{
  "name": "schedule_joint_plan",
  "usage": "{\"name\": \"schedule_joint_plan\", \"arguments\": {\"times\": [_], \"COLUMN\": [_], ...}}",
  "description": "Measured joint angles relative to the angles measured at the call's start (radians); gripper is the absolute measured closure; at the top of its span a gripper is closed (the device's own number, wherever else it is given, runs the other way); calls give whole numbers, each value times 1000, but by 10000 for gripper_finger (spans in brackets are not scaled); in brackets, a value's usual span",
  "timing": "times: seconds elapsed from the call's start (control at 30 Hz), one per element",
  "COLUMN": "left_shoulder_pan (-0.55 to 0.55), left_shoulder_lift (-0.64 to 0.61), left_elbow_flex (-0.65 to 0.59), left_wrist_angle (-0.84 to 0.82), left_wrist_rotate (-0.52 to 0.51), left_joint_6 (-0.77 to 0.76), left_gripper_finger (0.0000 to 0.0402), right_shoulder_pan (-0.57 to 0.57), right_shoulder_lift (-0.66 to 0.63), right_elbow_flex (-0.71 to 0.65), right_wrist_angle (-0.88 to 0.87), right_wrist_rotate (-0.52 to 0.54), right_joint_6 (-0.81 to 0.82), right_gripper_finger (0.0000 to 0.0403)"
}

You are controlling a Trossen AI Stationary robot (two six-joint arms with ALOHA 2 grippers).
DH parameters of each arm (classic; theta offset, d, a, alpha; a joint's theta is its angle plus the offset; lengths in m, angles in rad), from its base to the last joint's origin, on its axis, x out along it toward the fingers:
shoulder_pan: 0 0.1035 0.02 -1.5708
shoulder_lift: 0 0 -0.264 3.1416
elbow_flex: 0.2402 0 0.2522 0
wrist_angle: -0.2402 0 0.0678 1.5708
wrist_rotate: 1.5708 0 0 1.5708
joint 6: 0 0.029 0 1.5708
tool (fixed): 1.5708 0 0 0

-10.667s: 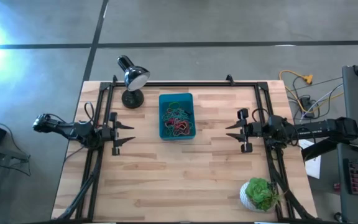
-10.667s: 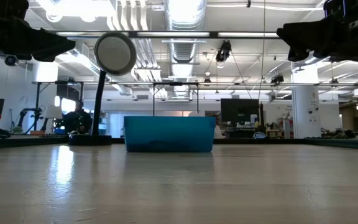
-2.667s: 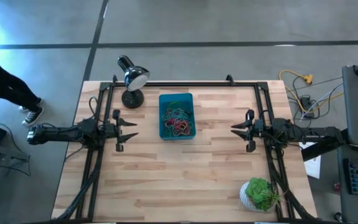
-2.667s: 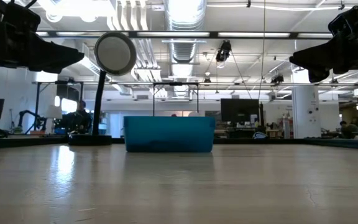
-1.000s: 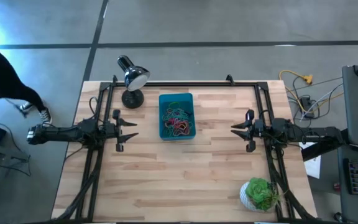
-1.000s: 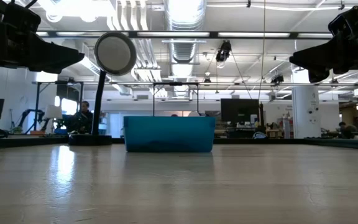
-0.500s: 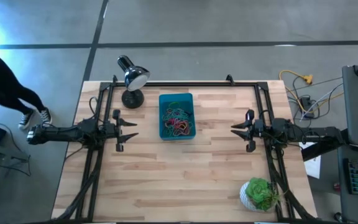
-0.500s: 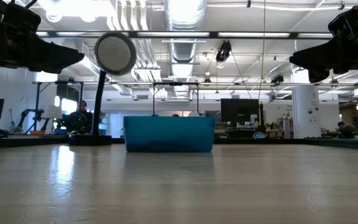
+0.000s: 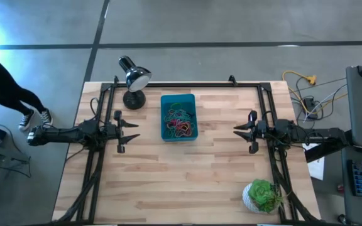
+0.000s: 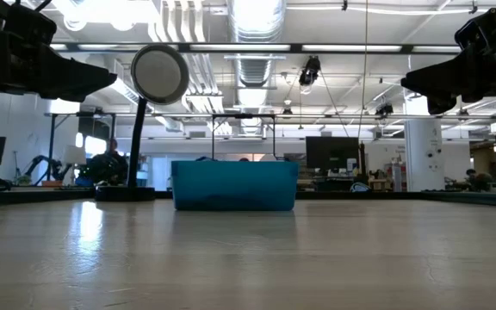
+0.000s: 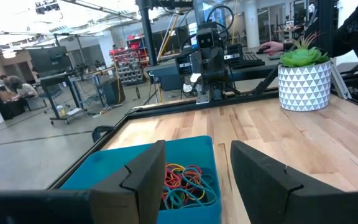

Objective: Pick and place rubber bands into bin
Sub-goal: Return to Home Position

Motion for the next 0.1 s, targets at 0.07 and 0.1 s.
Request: {"name": "schedule_joint_plan", "arguments": {"times": [0.07, 0.1], "left_shoulder_pan": [0, 0], "left_shoulder_lift": [0, 0], "left_elbow_flex": [0, 0], "left_wrist_angle": [0, 0], "left_wrist_rotate": [0, 0], "left_joint_6": [0, 0], "left_gripper_finger": [235, 235], "right_shoulder_pan": [0, 0], "right_shoulder_lift": [0, 0], "right_elbow_flex": [0, 0], "right_wrist_angle": [0, 0], "right_wrist_rotate": [0, 0], "right_joint_6": [-1, 0], "right_gripper_finger": [321, 321]}}
